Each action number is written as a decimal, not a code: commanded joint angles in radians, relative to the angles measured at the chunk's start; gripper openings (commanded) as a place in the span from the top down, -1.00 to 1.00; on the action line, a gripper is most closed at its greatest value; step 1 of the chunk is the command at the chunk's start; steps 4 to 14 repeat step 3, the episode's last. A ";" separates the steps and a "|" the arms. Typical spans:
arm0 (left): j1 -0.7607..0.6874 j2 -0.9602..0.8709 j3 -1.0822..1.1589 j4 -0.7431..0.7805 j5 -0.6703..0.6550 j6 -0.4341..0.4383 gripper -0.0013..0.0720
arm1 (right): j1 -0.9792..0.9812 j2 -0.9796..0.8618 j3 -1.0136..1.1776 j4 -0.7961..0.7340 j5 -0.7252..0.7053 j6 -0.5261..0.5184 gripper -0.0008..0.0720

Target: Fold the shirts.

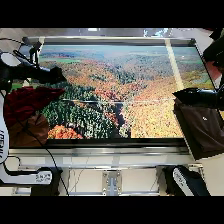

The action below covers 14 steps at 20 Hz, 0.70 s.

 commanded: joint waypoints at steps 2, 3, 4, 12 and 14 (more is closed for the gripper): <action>-0.001 -0.001 0.000 0.000 -0.003 -0.003 0.93 | 0.042 -0.001 0.001 -0.016 -0.007 0.002 0.94; -0.001 -0.001 0.000 0.000 -0.003 -0.003 0.93 | 0.042 -0.001 0.001 -0.016 -0.007 0.002 0.94; -0.001 -0.001 0.000 0.000 -0.003 -0.003 0.93 | 0.042 -0.001 0.001 -0.016 -0.007 0.002 0.94; -0.001 -0.001 0.000 0.000 -0.003 -0.003 0.93 | 0.042 -0.001 0.001 -0.016 -0.007 0.002 0.94; -0.001 -0.001 0.000 0.000 -0.003 -0.003 0.93 | 0.042 -0.001 0.001 -0.016 -0.007 0.002 0.94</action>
